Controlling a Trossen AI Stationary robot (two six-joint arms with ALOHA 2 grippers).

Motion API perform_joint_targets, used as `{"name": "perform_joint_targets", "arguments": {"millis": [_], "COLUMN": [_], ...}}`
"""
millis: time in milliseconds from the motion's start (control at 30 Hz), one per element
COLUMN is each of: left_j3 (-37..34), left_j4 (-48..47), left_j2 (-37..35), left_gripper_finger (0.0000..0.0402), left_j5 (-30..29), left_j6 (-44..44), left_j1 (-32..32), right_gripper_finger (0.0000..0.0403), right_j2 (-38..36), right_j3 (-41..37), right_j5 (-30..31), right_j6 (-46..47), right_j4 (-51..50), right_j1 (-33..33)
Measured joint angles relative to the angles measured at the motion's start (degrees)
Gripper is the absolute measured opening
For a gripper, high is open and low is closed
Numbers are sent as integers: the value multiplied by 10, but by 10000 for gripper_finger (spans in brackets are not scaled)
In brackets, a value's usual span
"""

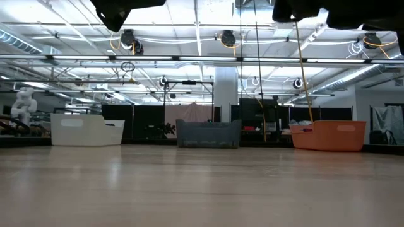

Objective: Sort Halloween decoration
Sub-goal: Put the green toy spider into the orange bin

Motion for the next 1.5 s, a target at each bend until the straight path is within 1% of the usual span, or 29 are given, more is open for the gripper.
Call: {"name": "perform_joint_targets", "arguments": {"millis": [133, 233, 367, 500, 600, 667, 867, 1033, 1133, 1300, 1500], "left_j3": [0, 0, 0, 0, 0, 0, 0, 0, 0, 0, 0], "left_j4": [0, 0, 0, 0, -3, -3, -3, -4, -5, -19, -66], "left_j2": [0, 0, 0, 0, 0, 0, 0, 0, 0, 0, 0], "left_gripper_finger": [173, 173, 173, 173, 173, 173, 173, 173, 173, 173, 173], "left_j5": [-7, -12, -12, -12, -12, -12, -15, -24, -25, -25, -25], "left_j6": [0, 0, -1, -11, -15, -16, -15, -22, -30, -30, -26], "left_j1": [0, 0, 0, 0, 0, 0, 0, 0, 0, 0, 0], "right_gripper_finger": [0, 0, 0, 0, 0, 0, 0, 0, 0, 0, 0], "right_j2": [0, 0, 0, 0, 0, 0, 0, 0, 0, 0, 0], "right_j3": [0, 0, 0, 0, 0, 0, 0, 0, 0, 0, 0], "right_j5": [39, 60, 60, 76, 76, 75, 75, 73, 72, 72, 72], "right_j6": [-78, -107, -106, -74, -24, 27, 204, 382, 463, 555, 614], "right_j4": [-3, -2, -1, -1, 0, 0, 0, 0, -4, -4, -5], "right_j1": [0, 0, -3, -6, -10, -15, -30, -43, -44, -44, -40]}}
